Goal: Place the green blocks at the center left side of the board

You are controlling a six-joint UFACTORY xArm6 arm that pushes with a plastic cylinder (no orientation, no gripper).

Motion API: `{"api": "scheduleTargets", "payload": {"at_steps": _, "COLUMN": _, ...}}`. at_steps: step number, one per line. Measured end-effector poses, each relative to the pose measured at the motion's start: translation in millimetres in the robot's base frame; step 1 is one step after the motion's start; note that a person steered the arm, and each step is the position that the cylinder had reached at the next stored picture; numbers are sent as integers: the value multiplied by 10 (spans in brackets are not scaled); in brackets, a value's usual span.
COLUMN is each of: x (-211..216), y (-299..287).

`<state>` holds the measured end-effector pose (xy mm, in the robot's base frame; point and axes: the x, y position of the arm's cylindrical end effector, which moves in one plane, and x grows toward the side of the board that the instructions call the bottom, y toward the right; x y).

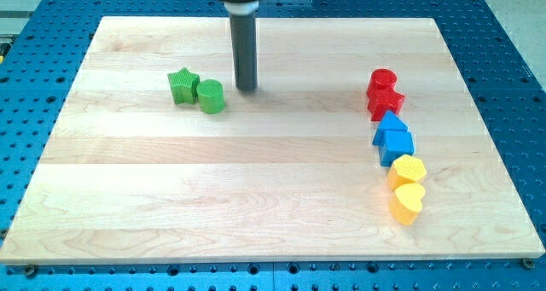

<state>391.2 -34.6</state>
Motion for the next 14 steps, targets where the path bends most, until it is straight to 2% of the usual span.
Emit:
{"api": "scheduleTargets", "payload": {"at_steps": 2, "x": -223, "y": -162}}
{"api": "scheduleTargets", "payload": {"at_steps": 3, "x": -141, "y": -556}}
{"api": "scheduleTargets", "payload": {"at_steps": 4, "x": 183, "y": -1543}}
{"api": "scheduleTargets", "payload": {"at_steps": 5, "x": -25, "y": -819}}
{"api": "scheduleTargets", "payload": {"at_steps": 6, "x": -572, "y": -1053}}
{"api": "scheduleTargets", "payload": {"at_steps": 7, "x": 5, "y": -2112}}
{"api": "scheduleTargets", "payload": {"at_steps": 8, "x": 158, "y": -2011}}
{"api": "scheduleTargets", "payload": {"at_steps": 9, "x": -249, "y": -751}}
{"api": "scheduleTargets", "payload": {"at_steps": 10, "x": 109, "y": -299}}
{"api": "scheduleTargets", "payload": {"at_steps": 11, "x": 618, "y": -884}}
{"api": "scheduleTargets", "payload": {"at_steps": 12, "x": 316, "y": -980}}
{"api": "scheduleTargets", "payload": {"at_steps": 13, "x": 283, "y": -1476}}
{"api": "scheduleTargets", "payload": {"at_steps": 14, "x": 338, "y": -923}}
